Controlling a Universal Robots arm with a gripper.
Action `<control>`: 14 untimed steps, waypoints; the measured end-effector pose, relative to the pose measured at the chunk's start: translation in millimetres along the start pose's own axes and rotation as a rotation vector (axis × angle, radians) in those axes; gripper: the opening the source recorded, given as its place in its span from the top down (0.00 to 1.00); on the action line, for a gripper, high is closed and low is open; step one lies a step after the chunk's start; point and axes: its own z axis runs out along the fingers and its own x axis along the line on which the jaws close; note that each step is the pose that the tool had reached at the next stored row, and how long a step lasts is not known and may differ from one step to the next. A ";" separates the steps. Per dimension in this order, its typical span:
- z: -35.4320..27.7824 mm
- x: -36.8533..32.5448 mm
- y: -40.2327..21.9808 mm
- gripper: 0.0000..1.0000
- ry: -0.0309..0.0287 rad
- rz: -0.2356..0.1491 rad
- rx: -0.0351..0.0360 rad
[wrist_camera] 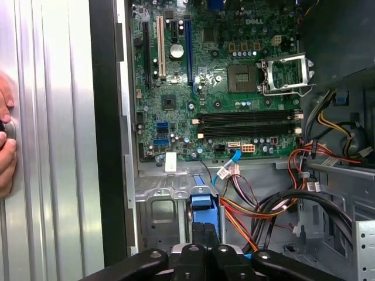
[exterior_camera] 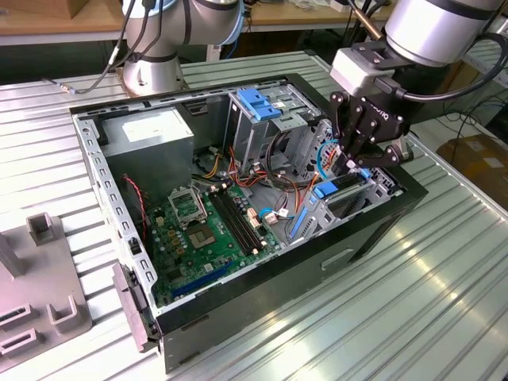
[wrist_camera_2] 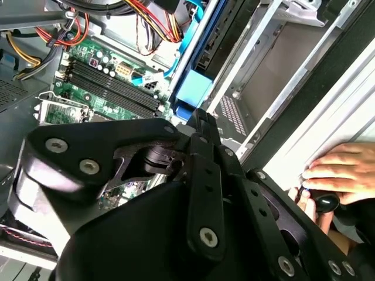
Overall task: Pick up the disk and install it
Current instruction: 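Insert the disk into the insertion slot, then insert the first disk wire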
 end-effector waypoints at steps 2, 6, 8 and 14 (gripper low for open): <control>0.6 -0.1 -1.2 0.90 -0.0001 0.000 0.0002; 1.3 -0.1 -2.5 0.90 0.0001 0.000 0.0004; 1.4 -0.1 -2.6 0.90 -0.0001 0.000 0.0004; 1.5 -0.1 -2.7 0.90 -0.0001 0.000 0.0004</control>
